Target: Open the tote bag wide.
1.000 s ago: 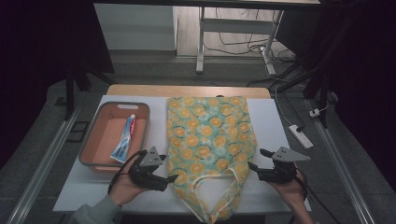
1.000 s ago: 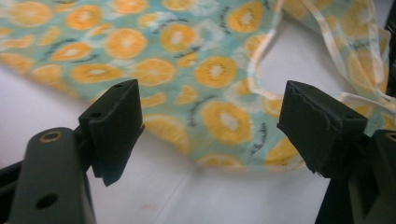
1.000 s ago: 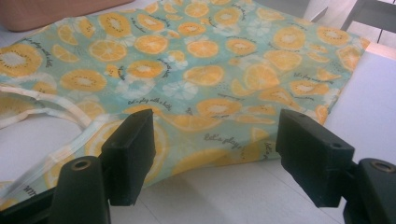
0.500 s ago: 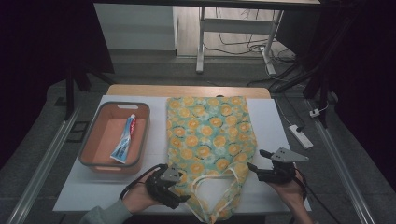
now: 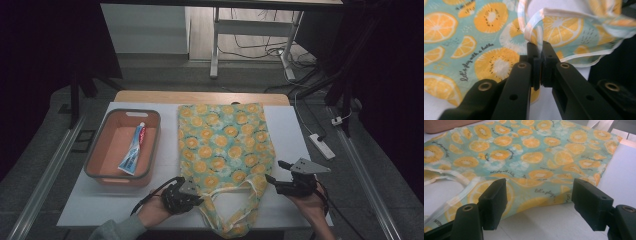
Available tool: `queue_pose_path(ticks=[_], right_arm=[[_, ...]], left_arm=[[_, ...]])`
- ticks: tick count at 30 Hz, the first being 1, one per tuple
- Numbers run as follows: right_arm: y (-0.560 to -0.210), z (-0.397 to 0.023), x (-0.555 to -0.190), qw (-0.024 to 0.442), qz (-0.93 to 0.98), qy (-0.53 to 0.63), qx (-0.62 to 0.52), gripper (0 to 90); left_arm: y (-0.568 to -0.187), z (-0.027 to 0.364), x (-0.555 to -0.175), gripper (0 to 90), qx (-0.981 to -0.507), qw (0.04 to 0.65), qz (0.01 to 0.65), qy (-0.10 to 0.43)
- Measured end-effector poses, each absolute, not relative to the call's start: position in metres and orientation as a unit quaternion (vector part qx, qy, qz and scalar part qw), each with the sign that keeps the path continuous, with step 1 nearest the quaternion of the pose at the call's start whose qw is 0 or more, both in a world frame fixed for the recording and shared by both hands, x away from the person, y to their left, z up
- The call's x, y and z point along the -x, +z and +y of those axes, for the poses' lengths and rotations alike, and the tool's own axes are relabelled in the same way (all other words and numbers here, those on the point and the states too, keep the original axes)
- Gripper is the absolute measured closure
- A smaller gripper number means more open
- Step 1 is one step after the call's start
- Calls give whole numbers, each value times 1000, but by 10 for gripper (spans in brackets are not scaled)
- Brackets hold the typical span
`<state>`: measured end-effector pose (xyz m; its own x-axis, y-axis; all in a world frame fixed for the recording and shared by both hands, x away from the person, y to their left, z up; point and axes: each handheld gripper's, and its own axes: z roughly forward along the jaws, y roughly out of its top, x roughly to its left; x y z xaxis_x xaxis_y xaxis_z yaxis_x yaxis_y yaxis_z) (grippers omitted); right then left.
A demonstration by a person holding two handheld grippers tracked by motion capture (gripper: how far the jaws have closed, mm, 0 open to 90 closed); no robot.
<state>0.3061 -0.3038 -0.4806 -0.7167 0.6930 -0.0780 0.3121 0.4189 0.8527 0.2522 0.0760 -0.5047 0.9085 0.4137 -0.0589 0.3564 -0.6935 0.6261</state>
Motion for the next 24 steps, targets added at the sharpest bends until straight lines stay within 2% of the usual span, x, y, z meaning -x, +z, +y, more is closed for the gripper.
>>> queue_pose_path(ticks=[10, 24], right_arm=[[-480, -303, -305, 214, 817, 439, -307, 284], [-469, -289, -289, 197, 828, 448, -275, 284]], left_arm=[[-474, 113, -250, 875, -871, 429, 238, 26], [-456, 145, -246, 881, -844, 463, 264, 53]])
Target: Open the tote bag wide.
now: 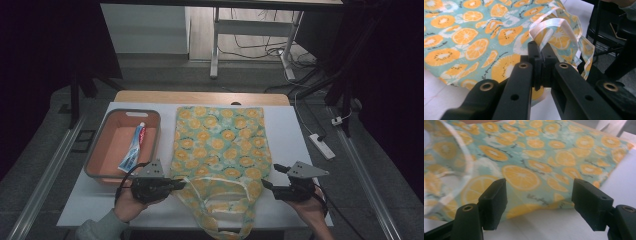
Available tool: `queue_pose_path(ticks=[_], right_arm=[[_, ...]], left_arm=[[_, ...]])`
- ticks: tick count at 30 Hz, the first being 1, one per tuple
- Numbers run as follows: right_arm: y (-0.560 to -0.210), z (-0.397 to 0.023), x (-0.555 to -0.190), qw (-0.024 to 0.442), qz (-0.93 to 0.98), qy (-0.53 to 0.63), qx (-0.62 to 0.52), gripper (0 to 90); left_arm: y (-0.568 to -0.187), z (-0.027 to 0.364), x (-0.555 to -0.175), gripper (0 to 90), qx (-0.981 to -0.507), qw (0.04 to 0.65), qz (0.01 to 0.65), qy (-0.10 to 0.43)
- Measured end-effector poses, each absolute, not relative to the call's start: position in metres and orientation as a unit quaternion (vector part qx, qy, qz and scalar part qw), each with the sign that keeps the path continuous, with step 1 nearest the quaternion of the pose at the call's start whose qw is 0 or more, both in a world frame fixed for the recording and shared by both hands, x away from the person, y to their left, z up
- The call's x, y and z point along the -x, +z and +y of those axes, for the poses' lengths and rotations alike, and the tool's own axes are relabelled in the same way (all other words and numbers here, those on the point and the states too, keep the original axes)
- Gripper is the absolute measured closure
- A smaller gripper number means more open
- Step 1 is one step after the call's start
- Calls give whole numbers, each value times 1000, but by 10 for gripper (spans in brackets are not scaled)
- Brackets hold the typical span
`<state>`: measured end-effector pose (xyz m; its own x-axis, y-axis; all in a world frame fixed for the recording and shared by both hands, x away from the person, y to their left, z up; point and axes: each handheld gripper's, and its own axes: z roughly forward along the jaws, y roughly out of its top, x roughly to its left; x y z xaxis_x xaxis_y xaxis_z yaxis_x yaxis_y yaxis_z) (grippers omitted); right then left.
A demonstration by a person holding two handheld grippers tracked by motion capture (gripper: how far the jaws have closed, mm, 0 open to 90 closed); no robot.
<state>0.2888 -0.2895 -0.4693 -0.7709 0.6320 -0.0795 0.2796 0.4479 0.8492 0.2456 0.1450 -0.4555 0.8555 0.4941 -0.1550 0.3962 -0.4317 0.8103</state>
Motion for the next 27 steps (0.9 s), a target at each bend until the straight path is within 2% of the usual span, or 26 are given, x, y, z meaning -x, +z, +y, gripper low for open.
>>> queue_pose_path(ticks=[16, 20, 21, 27], right_arm=[[-467, -241, -266, 136, 865, 440, -199, 272], [-466, -223, -257, 125, 880, 426, -167, 219], [-467, -215, -253, 127, 888, 410, -162, 167], [-481, -198, -252, 133, 910, 363, -152, 95]], left_arm=[[-451, 168, -242, 880, -832, 473, 282, 61], [-450, 171, -241, 880, -830, 476, 283, 65], [-449, 172, -240, 880, -829, 477, 284, 65], [-448, 177, -241, 881, -825, 482, 288, 63]])
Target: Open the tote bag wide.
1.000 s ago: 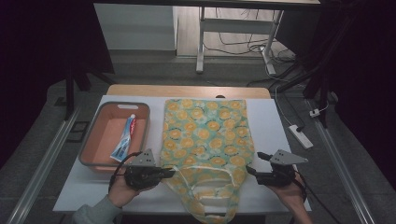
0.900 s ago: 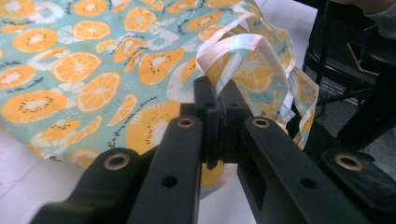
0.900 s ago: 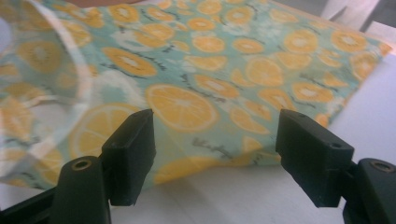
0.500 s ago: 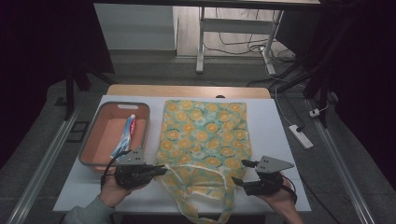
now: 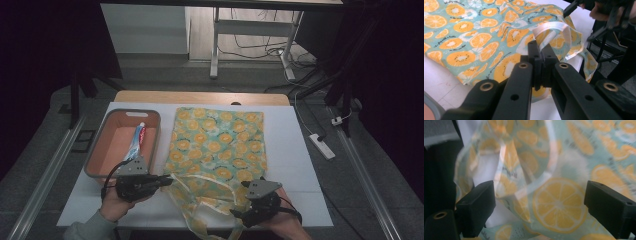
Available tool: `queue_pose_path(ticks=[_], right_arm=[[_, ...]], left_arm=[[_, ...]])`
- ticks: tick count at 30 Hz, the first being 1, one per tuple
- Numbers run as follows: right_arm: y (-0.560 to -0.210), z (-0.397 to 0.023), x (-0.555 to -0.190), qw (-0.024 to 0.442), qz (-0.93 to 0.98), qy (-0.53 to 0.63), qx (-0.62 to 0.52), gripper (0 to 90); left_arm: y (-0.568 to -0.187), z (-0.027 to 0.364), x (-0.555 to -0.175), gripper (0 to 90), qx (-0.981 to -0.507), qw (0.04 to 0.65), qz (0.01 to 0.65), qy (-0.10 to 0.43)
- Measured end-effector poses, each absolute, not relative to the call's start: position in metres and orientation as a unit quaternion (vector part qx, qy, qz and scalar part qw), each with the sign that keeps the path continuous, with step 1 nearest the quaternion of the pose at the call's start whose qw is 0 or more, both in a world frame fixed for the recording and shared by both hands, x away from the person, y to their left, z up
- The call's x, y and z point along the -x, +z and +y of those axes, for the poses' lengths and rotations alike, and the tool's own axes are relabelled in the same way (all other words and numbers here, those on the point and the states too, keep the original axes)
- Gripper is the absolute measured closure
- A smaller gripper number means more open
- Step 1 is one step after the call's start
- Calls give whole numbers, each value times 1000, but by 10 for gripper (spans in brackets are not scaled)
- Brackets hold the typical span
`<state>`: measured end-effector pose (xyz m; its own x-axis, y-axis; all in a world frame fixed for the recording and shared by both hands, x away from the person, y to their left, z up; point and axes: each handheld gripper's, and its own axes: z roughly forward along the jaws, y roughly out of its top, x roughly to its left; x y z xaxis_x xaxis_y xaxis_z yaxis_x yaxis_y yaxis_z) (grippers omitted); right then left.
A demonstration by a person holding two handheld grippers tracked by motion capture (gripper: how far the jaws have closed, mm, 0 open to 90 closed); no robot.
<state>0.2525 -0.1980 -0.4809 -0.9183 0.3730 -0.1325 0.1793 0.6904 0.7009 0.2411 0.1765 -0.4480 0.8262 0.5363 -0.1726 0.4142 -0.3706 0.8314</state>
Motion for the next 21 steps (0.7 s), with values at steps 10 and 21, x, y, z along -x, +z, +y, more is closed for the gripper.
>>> queue_pose_path(ticks=[10, 21], right_arm=[[-509, -188, -264, 127, 931, 308, -150, 322], [-518, -181, -268, 79, 937, 312, -135, 844]], left_arm=[[-449, 179, -243, 880, -825, 482, 289, 60], [-450, 179, -243, 879, -827, 480, 287, 57]])
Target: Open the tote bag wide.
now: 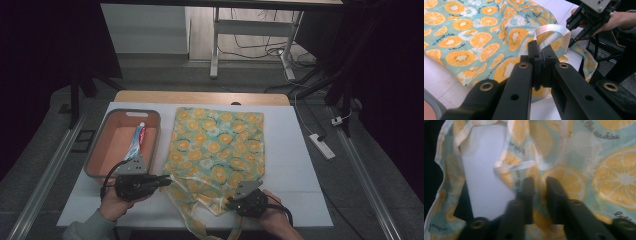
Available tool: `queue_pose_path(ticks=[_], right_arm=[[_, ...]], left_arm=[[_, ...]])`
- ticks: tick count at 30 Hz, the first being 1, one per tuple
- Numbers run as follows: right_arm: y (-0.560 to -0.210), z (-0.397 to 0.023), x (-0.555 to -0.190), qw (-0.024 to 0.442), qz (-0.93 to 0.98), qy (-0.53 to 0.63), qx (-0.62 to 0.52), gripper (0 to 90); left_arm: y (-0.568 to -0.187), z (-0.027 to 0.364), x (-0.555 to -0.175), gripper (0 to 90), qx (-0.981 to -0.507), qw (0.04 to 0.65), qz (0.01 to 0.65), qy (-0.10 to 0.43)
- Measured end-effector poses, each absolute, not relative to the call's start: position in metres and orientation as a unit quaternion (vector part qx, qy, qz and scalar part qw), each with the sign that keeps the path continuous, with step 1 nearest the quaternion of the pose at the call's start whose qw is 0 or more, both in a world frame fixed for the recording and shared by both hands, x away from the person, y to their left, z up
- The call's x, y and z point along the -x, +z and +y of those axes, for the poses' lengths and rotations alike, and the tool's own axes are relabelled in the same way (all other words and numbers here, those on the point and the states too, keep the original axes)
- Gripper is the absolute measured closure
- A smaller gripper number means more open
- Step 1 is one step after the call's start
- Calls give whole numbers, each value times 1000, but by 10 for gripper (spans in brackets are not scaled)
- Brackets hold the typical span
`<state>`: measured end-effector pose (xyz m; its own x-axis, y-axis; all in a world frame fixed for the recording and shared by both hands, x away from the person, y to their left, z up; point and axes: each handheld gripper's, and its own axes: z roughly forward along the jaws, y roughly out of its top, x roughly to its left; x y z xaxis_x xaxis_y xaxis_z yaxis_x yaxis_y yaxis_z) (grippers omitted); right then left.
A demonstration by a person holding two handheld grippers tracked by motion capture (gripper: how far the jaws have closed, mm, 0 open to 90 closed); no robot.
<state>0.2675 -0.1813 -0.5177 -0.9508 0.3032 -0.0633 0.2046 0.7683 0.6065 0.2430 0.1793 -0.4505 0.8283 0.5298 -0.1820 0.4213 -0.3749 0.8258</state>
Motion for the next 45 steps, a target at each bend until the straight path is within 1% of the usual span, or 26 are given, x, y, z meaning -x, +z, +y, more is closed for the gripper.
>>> queue_pose_path(ticks=[1, 3, 7, 12, 14, 18, 19, 20, 21, 22, 24, 26, 29, 32, 34, 36, 39, 44, 45], right_arm=[[-518, -181, -267, 76, 937, 312, -135, 878], [-518, -180, -266, 75, 938, 312, -133, 899], [-509, -181, -262, 83, 933, 327, -124, 900], [-480, -190, -253, 93, 905, 396, -123, 900], [-466, -194, -248, 106, 892, 422, -120, 900], [-437, -203, -238, 146, 867, 464, -111, 900], [-437, -203, -238, 146, 867, 464, -111, 900], [-423, -207, -237, 156, 853, 486, -112, 900], [-423, -207, -237, 156, 853, 486, -112, 900], [-408, -210, -236, 167, 842, 501, -111, 900], [-402, -211, -237, 173, 838, 506, -110, 900], [-383, -214, -240, 190, 827, 518, -109, 900], [-365, -221, -251, 199, 808, 541, -123, 900], [-352, -230, -264, 221, 788, 558, -138, 900], [-349, -235, -274, 237, 779, 560, -153, 900], [-350, -238, -285, 233, 773, 565, -169, 900], [-359, -240, -301, 224, 773, 560, -196, 900], [-375, -236, -319, 224, 789, 532, -211, 900], [-379, -236, -323, 223, 791, 526, -216, 900]], left_arm=[[-451, 180, -243, 879, -827, 480, 288, 56], [-451, 180, -243, 879, -827, 480, 288, 56], [-450, 181, -242, 879, -825, 482, 289, 58], [-446, 185, -240, 879, -823, 486, 288, 63], [-444, 187, -240, 880, -821, 488, 289, 64], [-439, 190, -237, 880, -817, 495, 288, 70], [-436, 191, -237, 880, -817, 495, 286, 73], [-433, 192, -236, 880, -816, 498, 285, 75], [-430, 193, -235, 880, -814, 501, 283, 78], [-426, 194, -234, 879, -813, 504, 281, 81], [-418, 197, -233, 879, -808, 512, 277, 87], [-409, 200, -233, 879, -804, 519, 275, 95], [-395, 202, -236, 878, -795, 532, 272, 102], [-383, 200, -242, 877, -789, 542, 268, 110], [-378, 196, -250, 876, -788, 543, 268, 112], [-378, 190, -265, 877, -789, 536, 280, 112], [-384, 182, -279, 876, -796, 519, 289, 114], [-391, 175, -295, 875, -805, 499, 300, 113], [-395, 171, -302, 874, -810, 486, 306, 119]])
